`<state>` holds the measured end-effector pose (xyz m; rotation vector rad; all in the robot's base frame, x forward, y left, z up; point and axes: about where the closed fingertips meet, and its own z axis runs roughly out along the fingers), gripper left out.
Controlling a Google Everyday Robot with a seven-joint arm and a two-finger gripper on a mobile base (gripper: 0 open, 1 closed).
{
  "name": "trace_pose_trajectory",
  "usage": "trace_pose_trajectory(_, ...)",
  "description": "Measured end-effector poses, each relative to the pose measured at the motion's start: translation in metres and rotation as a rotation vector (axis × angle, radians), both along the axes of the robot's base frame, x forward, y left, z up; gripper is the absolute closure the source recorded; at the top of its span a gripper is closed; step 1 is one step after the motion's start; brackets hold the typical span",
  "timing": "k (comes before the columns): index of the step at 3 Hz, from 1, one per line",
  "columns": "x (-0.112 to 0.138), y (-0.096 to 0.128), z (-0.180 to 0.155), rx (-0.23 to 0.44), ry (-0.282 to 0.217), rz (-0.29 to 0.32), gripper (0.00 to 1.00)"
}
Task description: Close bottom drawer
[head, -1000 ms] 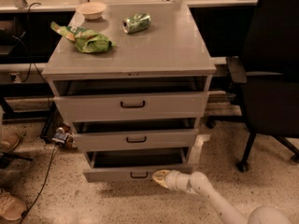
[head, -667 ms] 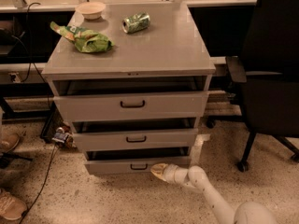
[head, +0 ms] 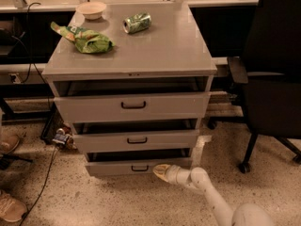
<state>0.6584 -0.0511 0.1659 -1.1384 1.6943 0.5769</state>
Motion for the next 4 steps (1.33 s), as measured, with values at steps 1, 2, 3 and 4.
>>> trace_pose_trajectory(1,0.019,-0.010,-0.006,0.014,-0.034,-0.019,1.00)
trace_pose_trajectory(2,0.032,-0.028,-0.010,0.006,-0.054,-0.056,1.00)
trace_pose_trajectory(3,0.027,-0.071,-0.007,-0.031,-0.043,-0.155,1.00)
trace_pose_trajectory(4,-0.001,-0.111,-0.001,-0.070,-0.004,-0.249,1.00)
